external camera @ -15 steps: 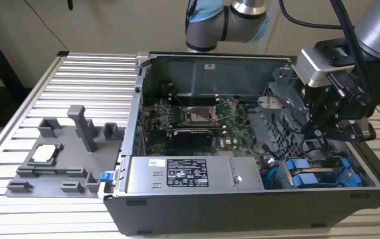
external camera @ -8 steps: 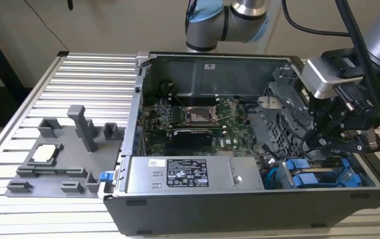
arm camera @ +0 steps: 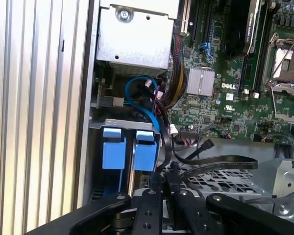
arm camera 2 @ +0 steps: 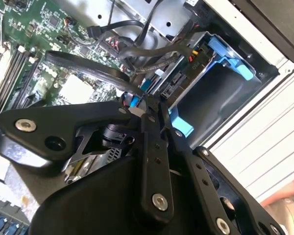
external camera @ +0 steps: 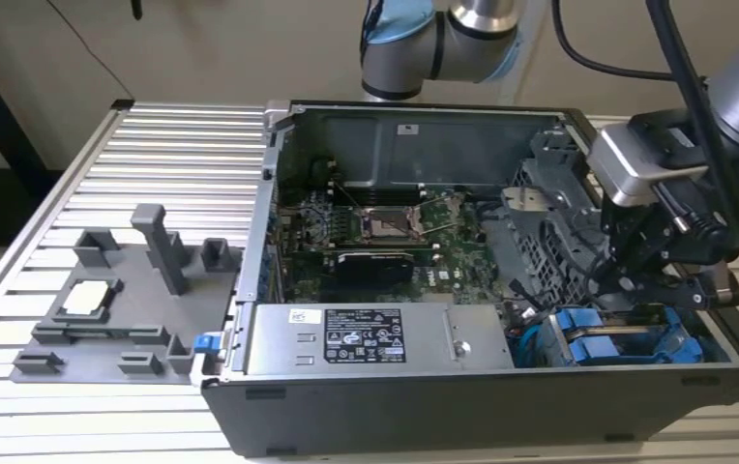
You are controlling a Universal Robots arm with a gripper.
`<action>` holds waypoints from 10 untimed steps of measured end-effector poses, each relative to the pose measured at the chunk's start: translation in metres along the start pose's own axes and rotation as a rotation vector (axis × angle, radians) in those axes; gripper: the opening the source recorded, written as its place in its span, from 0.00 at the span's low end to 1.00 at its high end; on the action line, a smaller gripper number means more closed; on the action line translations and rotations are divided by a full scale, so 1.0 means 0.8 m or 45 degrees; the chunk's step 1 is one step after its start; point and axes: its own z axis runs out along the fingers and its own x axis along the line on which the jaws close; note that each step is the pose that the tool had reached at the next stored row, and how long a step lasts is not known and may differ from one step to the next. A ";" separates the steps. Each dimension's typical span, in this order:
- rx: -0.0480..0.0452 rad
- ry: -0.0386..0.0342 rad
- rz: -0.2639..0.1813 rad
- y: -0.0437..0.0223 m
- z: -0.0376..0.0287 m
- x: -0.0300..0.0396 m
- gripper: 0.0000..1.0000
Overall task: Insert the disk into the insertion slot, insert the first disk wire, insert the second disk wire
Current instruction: 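Insert the second disk wire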
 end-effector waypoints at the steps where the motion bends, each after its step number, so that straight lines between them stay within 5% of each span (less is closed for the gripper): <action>1: 0.001 -0.0085 0.001 -0.0002 0.0001 0.0004 0.16; 4: 0.003 -0.0268 0.006 -0.0004 0.0002 0.0010 0.16; 10: 0.006 -0.0257 0.023 -0.0006 0.0014 0.0020 0.16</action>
